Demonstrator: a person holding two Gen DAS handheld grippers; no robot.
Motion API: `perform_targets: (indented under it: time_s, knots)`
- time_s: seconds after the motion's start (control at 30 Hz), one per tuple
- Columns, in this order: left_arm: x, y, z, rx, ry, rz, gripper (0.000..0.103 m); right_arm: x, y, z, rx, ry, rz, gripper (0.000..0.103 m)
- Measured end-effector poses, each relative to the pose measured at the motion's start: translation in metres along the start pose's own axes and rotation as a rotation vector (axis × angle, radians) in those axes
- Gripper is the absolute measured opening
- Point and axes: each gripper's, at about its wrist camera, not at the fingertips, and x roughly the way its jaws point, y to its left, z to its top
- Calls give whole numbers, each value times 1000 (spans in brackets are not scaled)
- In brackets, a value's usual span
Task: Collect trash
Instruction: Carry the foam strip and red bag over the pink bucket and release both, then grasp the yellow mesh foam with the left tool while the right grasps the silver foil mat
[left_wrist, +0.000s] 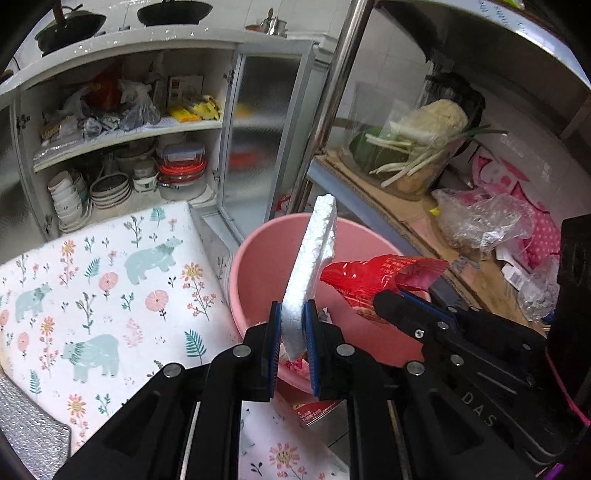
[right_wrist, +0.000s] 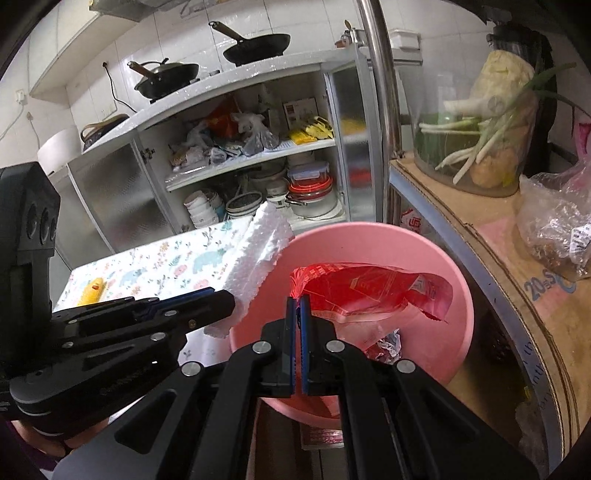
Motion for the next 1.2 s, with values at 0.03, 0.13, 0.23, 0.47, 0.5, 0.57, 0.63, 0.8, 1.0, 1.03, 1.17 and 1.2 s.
perform_targets:
  time_s: [0.03,0.13,0.23,0.47,0.5,0.57,0.63,0.8,1.0,1.03,1.17,1.2]
  knots:
    - [4,1,-1,-5,8,3,12,4,-1,0,-2,7,-3,2]
    - [11,2,-2,-11,22,5,12,9,-3,-2,-2,18,-7,2]
    - [17,3,-3,-12,29,14,12,13,-4,-3,-12,22,-11,2]
    - [22,3,-2,-24,36,20,16,21,-5,-6,-20,62,-46,6]
    - [22,3,-2,-23,36,20,19,22,-5,-6,-20,64,-46,8]
    - [20,3,-2,-24,38,16,24,22,-5,-7,-22,67,-51,13]
    - [18,2,-1,-20,36,16,28,22,-5,-8,-22,68,-49,18]
    - [9,-1,1,-14,23,13,35,16,-6,-8,-19,59,-54,21]
    - [-9,0,2,-16,0,17,40,-1,0,-6,-32,36,-49,27]
    - [-12,0,2,-17,-4,19,41,-5,2,-6,-35,31,-46,27]
    - [-32,7,-2,-23,-19,33,47,-19,14,-5,-42,14,-18,29]
    - [-36,9,-3,-27,-21,38,48,-23,19,-6,-47,9,-10,32]
